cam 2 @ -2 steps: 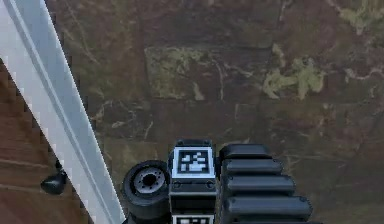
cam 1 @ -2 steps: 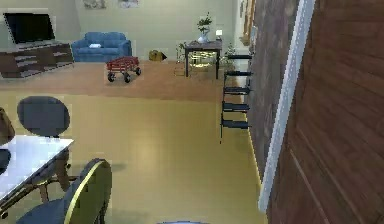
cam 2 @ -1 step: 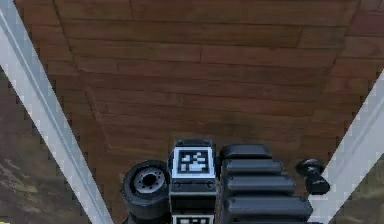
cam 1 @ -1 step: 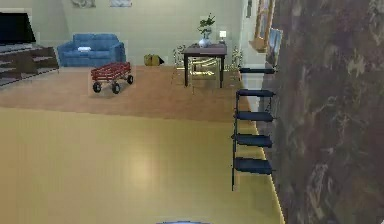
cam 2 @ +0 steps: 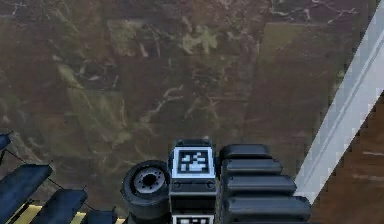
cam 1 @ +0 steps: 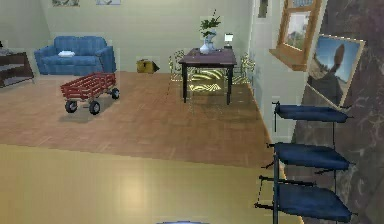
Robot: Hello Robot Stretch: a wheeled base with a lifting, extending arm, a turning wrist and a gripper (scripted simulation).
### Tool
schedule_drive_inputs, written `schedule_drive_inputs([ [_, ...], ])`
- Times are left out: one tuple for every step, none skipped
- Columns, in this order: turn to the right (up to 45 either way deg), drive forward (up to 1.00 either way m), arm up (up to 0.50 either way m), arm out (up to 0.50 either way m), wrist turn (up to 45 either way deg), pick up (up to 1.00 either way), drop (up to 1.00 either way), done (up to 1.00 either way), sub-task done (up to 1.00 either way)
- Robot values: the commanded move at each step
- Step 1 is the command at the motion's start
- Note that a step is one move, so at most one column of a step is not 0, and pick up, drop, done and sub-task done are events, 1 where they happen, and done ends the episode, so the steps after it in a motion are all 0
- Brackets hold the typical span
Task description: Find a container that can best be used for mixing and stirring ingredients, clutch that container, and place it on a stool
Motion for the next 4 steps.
schedule_drive_inputs([
  [0.0, 0.2, 0.0, 0.0, 0.0, 0.0, 0.0, 0.0, 0.0],
  [3.0, 0.0, 0.0, 0.0, 0.0, 0.0, 0.0, 0.0, 0.0],
  [0.0, 0.7, 0.0, 0.0, 0.0, 0.0, 0.0, 0.0, 0.0],
  [-45.0, 0.0, 0.0, 0.0, 0.0, 0.0, 0.0, 0.0, 0.0],
])
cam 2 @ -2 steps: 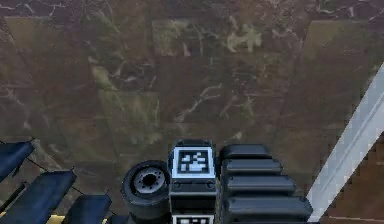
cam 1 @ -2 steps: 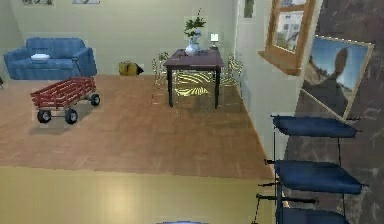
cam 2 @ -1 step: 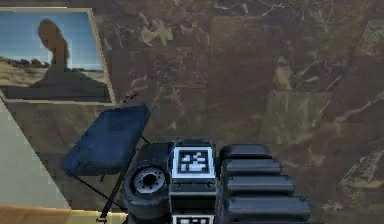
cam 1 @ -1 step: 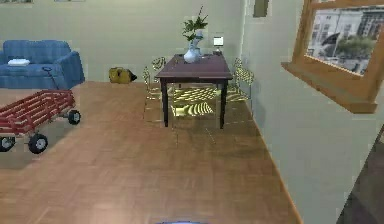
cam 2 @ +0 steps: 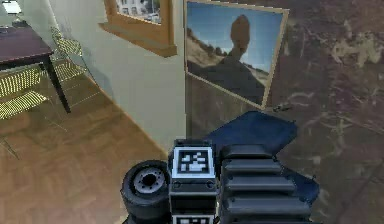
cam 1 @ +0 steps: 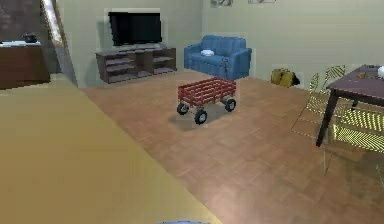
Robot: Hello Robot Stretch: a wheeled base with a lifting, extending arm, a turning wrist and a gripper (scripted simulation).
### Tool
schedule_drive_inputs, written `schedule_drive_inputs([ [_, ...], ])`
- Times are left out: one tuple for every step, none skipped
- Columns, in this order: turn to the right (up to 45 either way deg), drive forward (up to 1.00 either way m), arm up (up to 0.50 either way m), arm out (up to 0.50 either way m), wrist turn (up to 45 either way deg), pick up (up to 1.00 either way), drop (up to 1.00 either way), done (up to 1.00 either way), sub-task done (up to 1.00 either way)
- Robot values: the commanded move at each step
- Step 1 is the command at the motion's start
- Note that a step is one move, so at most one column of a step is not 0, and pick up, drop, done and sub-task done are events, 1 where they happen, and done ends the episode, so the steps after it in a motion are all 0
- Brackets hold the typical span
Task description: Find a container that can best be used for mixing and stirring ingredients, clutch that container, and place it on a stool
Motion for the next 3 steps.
schedule_drive_inputs([
  [-36.0, 0.0, 0.0, 0.0, 0.0, 0.0, 0.0, 0.0, 0.0],
  [45.0, 0.0, 0.0, 0.0, 0.0, 0.0, 0.0, 0.0, 0.0],
  [27.0, 0.0, 0.0, 0.0, 0.0, 0.0, 0.0, 0.0, 0.0],
])
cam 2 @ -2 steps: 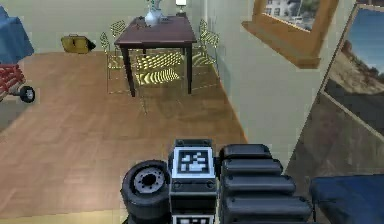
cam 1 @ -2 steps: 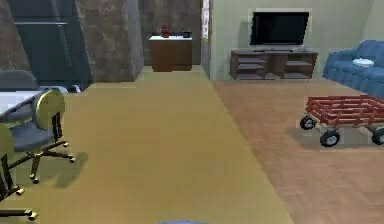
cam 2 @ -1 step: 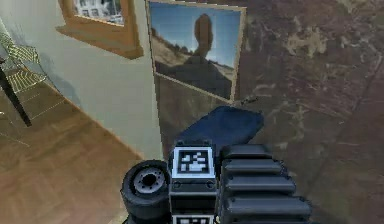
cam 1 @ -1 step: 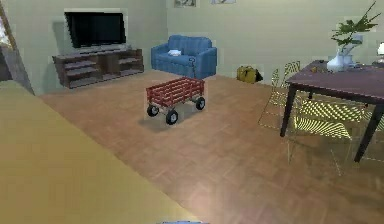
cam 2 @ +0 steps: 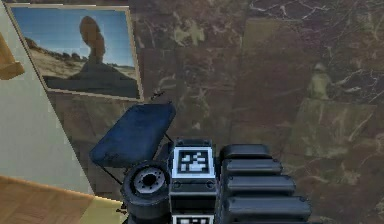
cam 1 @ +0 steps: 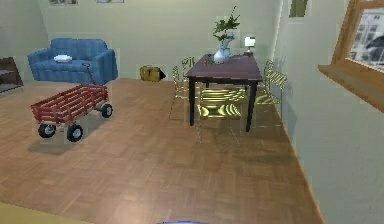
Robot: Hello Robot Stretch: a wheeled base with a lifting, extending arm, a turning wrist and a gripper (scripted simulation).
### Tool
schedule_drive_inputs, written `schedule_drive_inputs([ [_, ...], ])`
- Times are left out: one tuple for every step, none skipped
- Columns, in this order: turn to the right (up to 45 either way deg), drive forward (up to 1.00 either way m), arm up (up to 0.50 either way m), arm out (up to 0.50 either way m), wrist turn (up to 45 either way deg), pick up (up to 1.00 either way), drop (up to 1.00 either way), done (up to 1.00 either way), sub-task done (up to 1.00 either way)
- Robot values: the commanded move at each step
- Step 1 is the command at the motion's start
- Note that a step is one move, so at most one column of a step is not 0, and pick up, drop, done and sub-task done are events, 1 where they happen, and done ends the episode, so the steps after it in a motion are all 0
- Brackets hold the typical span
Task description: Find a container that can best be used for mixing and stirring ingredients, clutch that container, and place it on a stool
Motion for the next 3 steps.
schedule_drive_inputs([
  [0.0, 0.0, 0.0, 0.24, 0.0, 0.0, 0.0, 0.0, 0.0],
  [0.0, 0.0, 0.0, 0.0, 45.0, 0.0, 0.0, 0.0, 0.0],
  [0.0, 0.0, 0.0, 0.0, 45.0, 0.0, 0.0, 0.0, 0.0],
])
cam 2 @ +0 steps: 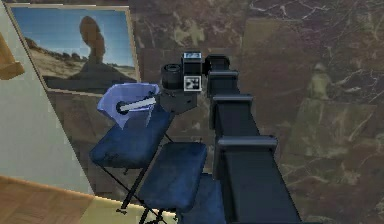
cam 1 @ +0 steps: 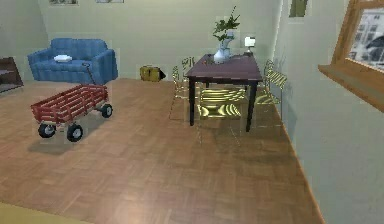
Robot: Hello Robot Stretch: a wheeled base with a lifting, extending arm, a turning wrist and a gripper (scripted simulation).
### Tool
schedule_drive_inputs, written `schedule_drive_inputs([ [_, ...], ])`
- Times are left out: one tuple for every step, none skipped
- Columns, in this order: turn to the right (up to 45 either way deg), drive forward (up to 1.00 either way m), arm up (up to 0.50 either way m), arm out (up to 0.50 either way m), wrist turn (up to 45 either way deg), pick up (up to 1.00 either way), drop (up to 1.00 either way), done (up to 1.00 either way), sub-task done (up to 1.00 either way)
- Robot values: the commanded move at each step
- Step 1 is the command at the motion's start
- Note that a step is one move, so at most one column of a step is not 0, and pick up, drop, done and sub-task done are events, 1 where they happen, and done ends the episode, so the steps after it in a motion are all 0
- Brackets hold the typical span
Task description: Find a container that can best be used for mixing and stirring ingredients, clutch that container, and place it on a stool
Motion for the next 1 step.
schedule_drive_inputs([
  [0.0, 0.0, 0.0, 0.0, 45.0, 0.0, 0.0, 0.0, 0.0],
])
